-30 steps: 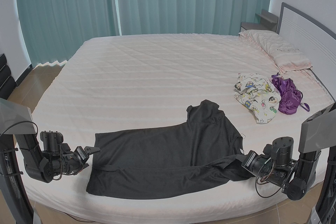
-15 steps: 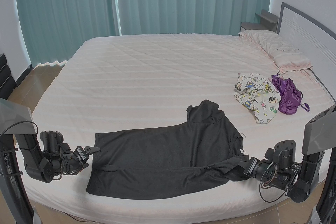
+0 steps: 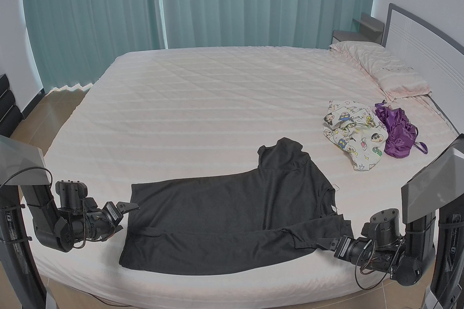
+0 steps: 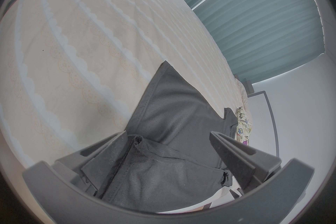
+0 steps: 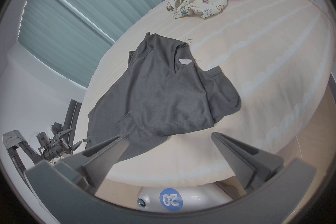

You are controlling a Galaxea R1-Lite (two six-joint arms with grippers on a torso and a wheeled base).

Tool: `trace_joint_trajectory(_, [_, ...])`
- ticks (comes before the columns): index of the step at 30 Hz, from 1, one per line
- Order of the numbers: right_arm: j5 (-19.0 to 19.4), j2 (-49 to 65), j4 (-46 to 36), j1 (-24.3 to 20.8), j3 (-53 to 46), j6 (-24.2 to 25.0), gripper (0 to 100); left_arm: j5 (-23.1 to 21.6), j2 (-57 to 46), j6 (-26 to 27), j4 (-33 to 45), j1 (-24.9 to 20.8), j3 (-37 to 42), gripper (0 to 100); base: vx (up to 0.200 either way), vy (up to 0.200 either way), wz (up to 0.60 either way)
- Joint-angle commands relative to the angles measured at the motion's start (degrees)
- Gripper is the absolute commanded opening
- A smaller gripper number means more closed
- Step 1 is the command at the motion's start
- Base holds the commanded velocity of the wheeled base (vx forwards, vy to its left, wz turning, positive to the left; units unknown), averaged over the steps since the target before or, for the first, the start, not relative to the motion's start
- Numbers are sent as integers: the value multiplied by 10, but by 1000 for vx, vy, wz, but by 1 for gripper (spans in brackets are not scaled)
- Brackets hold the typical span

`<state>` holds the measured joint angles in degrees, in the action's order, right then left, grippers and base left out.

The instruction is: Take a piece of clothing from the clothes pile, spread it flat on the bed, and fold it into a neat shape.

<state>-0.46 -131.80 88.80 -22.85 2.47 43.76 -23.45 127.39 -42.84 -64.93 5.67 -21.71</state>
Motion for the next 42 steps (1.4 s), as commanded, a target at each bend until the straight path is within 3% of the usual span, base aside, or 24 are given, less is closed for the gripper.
trace_joint_trajectory(1, [-1,-11,1,19,8,-4,100,0,0,-1,0,0,0,100,0,0,0])
trace_joint_trajectory(9, [6,-13,-7,94,96,-16,100,0,0,-1,0,0,0,100,0,0,0])
trace_joint_trajectory(18, [63,-24,-10,95,148,-16,100,0,0,-1,0,0,0,100,0,0,0])
trace_joint_trajectory(37, [68,-93,-6,120,190,-39,100,0,0,-1,0,0,0,100,0,0,0])
trace_joint_trajectory(38, [68,-94,-6,119,193,-39,0,0,0,-1,0,0,0,100,0,0,0])
trace_joint_trajectory(42, [67,-101,-6,123,197,-39,0,1,0,-1,0,0,0,100,0,0,0])
